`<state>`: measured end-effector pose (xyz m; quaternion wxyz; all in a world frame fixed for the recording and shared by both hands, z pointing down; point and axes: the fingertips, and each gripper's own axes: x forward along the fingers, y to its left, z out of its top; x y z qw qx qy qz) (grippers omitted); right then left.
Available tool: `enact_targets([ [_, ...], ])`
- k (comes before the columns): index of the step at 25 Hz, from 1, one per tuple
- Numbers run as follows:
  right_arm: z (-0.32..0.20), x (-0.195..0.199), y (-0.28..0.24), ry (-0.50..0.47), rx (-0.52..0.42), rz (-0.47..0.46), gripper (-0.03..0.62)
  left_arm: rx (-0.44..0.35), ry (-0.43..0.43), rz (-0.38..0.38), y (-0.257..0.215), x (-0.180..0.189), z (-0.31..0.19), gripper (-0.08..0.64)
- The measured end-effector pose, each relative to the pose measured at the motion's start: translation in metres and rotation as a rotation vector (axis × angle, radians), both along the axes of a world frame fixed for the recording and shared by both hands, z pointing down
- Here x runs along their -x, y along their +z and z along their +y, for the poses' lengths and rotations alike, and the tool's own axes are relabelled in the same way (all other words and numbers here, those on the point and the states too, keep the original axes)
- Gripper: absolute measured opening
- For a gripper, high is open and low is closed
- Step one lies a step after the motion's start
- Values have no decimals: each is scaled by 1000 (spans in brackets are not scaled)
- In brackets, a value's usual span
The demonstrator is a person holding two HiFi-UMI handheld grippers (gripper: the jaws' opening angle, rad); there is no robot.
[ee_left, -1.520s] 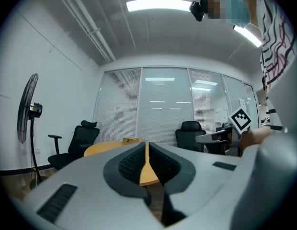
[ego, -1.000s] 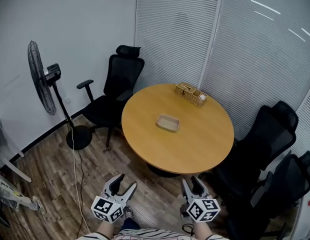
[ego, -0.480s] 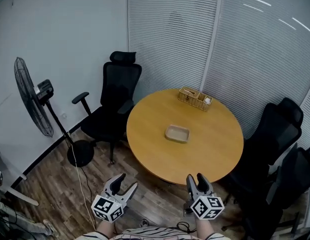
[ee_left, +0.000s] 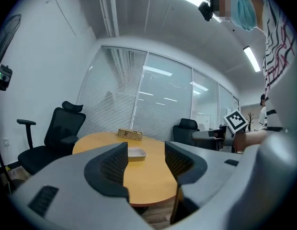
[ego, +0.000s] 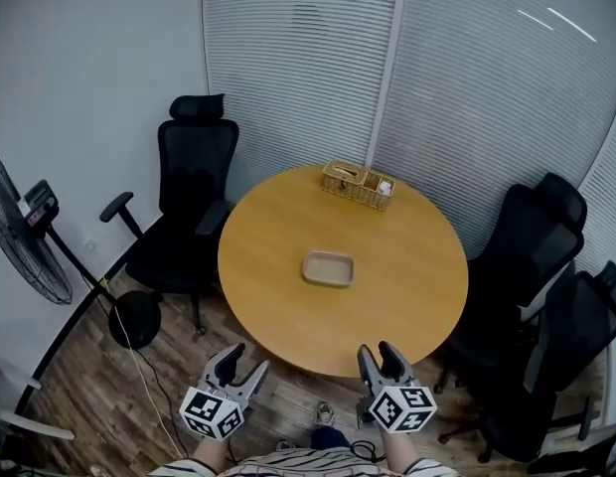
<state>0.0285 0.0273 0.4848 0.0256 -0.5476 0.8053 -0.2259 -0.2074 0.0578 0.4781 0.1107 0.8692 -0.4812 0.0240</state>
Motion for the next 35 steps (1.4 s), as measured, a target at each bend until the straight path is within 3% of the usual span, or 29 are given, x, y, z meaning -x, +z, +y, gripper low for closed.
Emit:
enact_targets([
  [10,-108,-27,11,-35,20,32,198,-12,-3,-5,1,-41,-116,221],
  [19,-177,-49,44,-117,62,64,198,12,-53,-24,27,-78,-185,220],
  [28,-215,-43,91,-137,138,81,190,60,-90,-32,57,-64,-237,219],
  [35,-241,-26,114,-96,180,91,183,147,8,-47,92,-65,-275,219],
])
